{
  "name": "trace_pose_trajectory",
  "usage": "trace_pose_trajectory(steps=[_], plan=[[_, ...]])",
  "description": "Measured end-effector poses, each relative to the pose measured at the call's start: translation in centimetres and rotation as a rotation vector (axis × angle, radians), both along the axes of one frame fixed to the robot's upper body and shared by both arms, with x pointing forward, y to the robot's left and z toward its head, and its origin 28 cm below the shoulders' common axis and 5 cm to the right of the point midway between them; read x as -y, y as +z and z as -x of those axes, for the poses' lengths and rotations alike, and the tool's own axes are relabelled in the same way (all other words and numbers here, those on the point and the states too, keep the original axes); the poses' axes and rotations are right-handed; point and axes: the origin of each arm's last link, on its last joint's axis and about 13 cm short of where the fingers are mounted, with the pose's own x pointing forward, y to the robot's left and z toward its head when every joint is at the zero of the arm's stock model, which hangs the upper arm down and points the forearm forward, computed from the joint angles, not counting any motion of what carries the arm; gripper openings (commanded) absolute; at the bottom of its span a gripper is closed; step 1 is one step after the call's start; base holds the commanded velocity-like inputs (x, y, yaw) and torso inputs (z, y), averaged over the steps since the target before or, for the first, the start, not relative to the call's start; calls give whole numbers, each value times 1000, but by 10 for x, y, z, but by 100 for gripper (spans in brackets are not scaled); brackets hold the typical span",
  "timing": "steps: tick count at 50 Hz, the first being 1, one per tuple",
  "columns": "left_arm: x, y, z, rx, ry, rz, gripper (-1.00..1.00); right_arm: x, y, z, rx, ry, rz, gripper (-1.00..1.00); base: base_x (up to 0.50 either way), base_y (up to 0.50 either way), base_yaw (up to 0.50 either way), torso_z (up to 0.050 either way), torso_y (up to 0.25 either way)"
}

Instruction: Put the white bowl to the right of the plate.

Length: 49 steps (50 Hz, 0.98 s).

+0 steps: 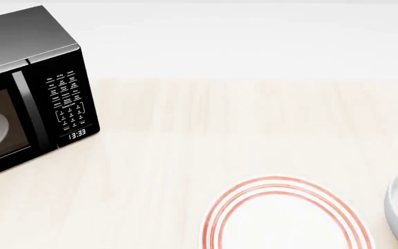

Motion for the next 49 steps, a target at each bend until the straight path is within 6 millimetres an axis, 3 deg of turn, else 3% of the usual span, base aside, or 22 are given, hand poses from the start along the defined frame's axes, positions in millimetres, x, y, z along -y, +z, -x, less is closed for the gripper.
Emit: trace_pose_trajectory(steps=[16,26,38,49], plan=[[1,0,1,4,-8,-2,100,-54,55,21,110,79,420,100,0,0,0,0,0],[4,0,3,6,-31,-11,100,-101,71,39,230,166,612,100,0,0,0,0,0],[9,2,7,12,-68,-28,100,-159,65,67,388,295,778,100,0,0,0,0,0],[22,-2,11,11,-149,-71,100,-205,22,97,497,485,883,100,0,0,0,0,0]])
